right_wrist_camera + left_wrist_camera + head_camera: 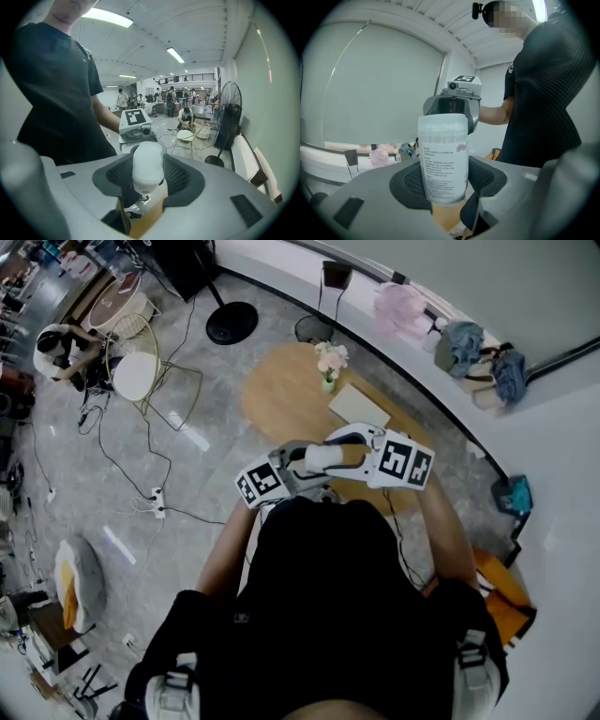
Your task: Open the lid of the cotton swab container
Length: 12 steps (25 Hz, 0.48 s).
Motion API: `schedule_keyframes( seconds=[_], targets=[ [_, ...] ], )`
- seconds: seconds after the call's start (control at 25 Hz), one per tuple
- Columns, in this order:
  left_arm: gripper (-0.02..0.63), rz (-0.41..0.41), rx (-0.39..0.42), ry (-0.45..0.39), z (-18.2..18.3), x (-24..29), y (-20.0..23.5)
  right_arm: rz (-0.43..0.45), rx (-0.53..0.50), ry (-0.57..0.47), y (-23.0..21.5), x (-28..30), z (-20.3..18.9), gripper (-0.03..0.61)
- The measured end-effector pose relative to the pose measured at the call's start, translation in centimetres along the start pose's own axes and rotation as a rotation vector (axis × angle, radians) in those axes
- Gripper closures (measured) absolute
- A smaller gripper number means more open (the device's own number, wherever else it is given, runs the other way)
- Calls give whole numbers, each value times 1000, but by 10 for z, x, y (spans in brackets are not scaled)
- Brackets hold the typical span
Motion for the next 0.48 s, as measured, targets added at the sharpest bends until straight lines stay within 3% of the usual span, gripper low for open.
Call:
schedule_keyframes(
  seconds=[0.28, 0.48],
  targets=[
    [397, -1, 53, 40, -5, 5, 2, 77, 95, -57, -3, -1, 5, 396],
    [397, -7, 67, 48, -5, 4, 5, 82, 113, -68, -9, 0, 9, 393]
  ],
)
Point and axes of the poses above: the fingertips, and each gripper's own axes: x forward along the fingers, y to its left, z out of its top, the point moved 3 cm from there along -x, backward along the fingers, and after that the axes turned 7 degrees about x, right-handed, at the moved point
